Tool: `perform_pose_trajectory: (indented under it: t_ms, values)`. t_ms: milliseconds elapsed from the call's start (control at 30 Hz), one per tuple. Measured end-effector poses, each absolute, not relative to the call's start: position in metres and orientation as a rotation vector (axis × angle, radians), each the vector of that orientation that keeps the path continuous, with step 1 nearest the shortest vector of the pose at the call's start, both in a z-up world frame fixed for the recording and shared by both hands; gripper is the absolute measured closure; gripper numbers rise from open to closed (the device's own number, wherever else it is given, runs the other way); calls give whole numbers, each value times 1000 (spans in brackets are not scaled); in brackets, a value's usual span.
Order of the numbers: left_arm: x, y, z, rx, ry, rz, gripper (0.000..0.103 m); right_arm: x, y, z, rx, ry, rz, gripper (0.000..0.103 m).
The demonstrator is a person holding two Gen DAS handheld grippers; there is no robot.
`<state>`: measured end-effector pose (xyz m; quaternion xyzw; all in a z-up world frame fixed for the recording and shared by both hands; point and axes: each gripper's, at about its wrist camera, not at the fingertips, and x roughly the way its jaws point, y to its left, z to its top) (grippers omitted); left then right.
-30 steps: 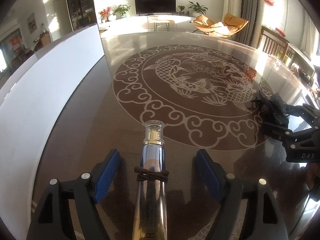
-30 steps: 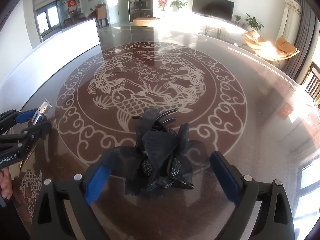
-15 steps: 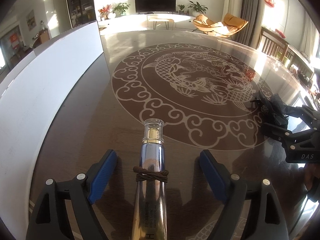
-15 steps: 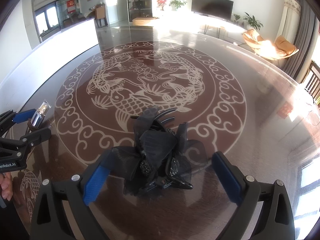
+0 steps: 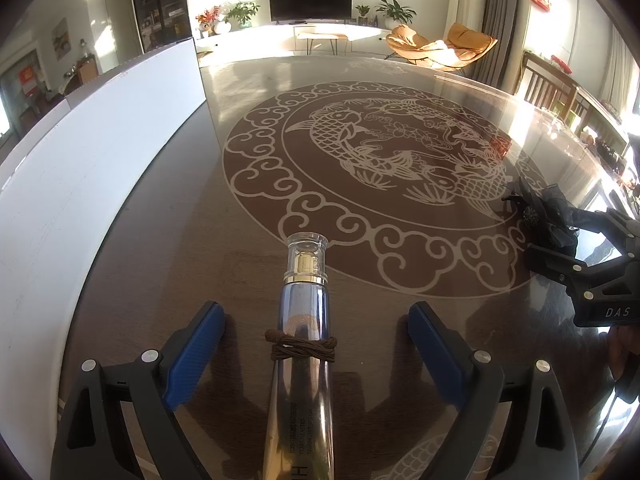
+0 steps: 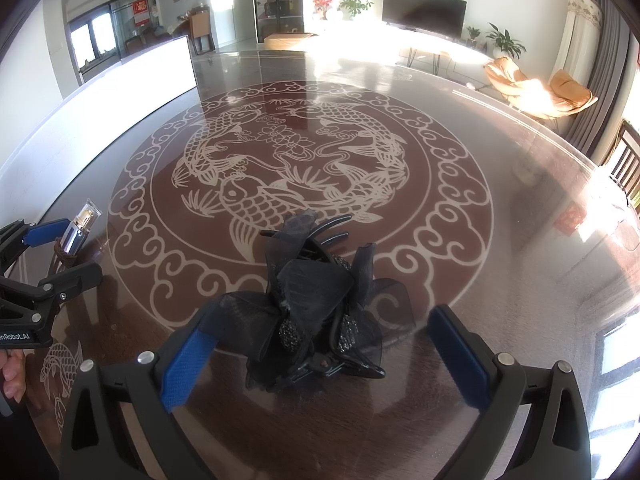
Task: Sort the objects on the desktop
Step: 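Lift and carry the bow clip and gold tube toward the bin, then lower both held items into the bin and open both tools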
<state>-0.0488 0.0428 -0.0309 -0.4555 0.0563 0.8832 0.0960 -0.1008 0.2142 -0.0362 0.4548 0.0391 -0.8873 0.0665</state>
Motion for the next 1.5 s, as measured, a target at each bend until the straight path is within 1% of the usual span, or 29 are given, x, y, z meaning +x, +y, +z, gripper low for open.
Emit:
perform_pose_trajectory:
  t_ms: [33,67,100,133,167,200,300,400,567,733,900,967,1033,1100,1233,1367,1500]
  values:
    - [-48,43,-31,-1352,170,2606,10,-100,214,-36,1373,117,-2673,0]
    - [-47,43,-30,-1347,176,2598,11,-99,214,-36,1374,125,-2665,3]
    - [-45,44,-30,-1328,183,2589,21,-96,213,-33,1356,130,-2662,9]
    - [-43,44,-28,-1298,193,2585,39,-93,211,-29,1331,140,-2666,43]
    - [-41,43,-26,-1281,194,2585,50,-92,210,-26,1341,153,-2667,65]
    - [-40,40,-24,-1275,181,2588,77,-93,209,-25,1386,148,-2655,66]
    - [-37,24,-18,-1267,-1,2540,77,-85,213,-17,1401,83,-2630,67]
    - [-25,10,-2,-1190,-105,2556,77,-68,211,2,1335,50,-2638,67]
    - [4,-8,28,-1066,-173,2616,77,-51,199,18,1278,54,-2632,67]
    - [35,-37,57,-969,-302,2690,77,-54,170,36,1202,89,-2588,67]
    - [52,-93,104,-875,-470,2765,77,-79,113,85,1025,123,-2519,67]
    - [50,-122,126,-852,-492,2813,77,-93,80,108,947,115,-2475,67]
    - [44,-152,144,-850,-458,2893,77,-105,42,129,879,94,-2419,67]
    - [32,-186,152,-895,-427,2963,77,-117,-1,144,829,74,-2349,67]
    - [0,-255,137,-1088,-487,3041,77,-148,-89,147,845,57,-2204,67]
    - [-30,-300,100,-1341,-546,3034,77,-182,-163,114,973,120,-2095,66]
    - [-47,-312,64,-1578,-566,2980,74,-201,-205,65,1128,163,-1987,66]
